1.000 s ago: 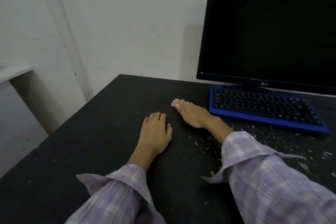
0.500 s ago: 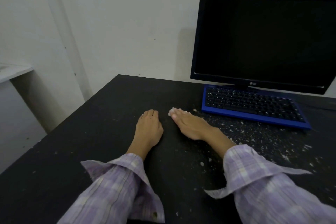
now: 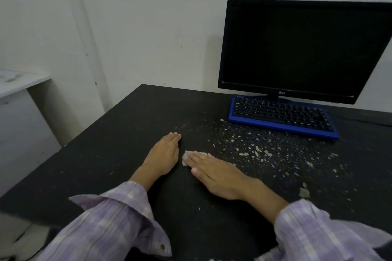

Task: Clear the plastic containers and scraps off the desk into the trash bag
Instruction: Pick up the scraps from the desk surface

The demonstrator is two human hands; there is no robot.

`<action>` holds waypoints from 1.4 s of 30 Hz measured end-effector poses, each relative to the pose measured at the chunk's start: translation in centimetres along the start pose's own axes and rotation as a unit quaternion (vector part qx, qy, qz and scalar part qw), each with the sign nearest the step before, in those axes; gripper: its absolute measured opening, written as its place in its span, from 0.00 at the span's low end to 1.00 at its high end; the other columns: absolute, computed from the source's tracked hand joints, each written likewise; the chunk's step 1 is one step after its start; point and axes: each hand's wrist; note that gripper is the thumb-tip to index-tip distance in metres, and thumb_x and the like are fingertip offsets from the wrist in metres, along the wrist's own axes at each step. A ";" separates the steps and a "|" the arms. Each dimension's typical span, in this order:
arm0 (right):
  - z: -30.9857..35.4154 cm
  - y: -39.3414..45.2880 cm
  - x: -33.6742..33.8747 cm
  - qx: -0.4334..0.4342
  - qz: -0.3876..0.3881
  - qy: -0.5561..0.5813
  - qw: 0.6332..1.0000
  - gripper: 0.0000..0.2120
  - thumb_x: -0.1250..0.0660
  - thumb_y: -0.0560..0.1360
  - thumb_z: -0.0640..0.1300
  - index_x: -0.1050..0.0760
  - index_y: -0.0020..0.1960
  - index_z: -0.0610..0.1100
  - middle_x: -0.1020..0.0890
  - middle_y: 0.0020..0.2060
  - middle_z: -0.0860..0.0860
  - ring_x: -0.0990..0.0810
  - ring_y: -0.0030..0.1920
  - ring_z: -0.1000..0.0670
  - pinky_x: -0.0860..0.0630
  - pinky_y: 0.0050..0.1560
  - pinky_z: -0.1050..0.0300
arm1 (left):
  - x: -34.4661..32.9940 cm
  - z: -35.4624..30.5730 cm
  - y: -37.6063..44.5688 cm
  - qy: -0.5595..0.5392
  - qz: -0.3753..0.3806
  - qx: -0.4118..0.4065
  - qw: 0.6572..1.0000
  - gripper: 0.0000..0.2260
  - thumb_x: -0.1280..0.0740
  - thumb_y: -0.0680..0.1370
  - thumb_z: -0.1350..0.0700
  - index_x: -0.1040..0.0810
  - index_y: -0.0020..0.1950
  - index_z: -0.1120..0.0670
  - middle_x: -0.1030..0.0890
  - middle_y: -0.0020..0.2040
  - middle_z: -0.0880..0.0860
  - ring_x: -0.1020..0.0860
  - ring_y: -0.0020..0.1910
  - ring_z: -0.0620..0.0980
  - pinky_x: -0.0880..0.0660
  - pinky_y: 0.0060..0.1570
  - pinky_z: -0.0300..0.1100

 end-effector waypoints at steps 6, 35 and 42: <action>-0.5 -0.4 1.0 -0.101 -0.028 -0.015 0.994 0.24 0.56 0.83 0.53 0.48 0.77 0.48 0.49 0.78 0.53 0.53 0.77 0.55 0.56 0.74 0.57 | 0.1 -0.1 -3.8 0.000 -0.016 0.003 1.000 0.21 0.48 0.82 0.56 0.41 0.75 0.56 0.40 0.76 0.53 0.44 0.76 0.48 0.47 0.73 0.39; 7.2 -10.3 -4.5 -0.056 -0.081 0.010 0.995 0.39 0.69 0.71 0.65 0.51 0.78 0.51 0.51 0.77 0.59 0.57 0.75 0.63 0.59 0.75 0.62 | 0.1 -0.9 -8.4 0.032 -0.016 -0.001 0.999 0.21 0.48 0.82 0.54 0.42 0.75 0.54 0.40 0.76 0.52 0.44 0.76 0.49 0.47 0.74 0.43; 9.6 -10.5 -5.8 -0.019 -0.083 0.006 0.996 0.34 0.64 0.75 0.62 0.50 0.78 0.49 0.50 0.77 0.57 0.58 0.75 0.61 0.67 0.70 0.68 | -0.7 -2.3 -8.8 0.043 -0.020 -0.019 0.999 0.20 0.48 0.82 0.55 0.39 0.75 0.54 0.38 0.75 0.54 0.43 0.76 0.51 0.44 0.74 0.46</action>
Point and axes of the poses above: each hand's wrist, its own y-axis towards the middle knuckle, its own x-axis out of the back of the hand, z = x × y
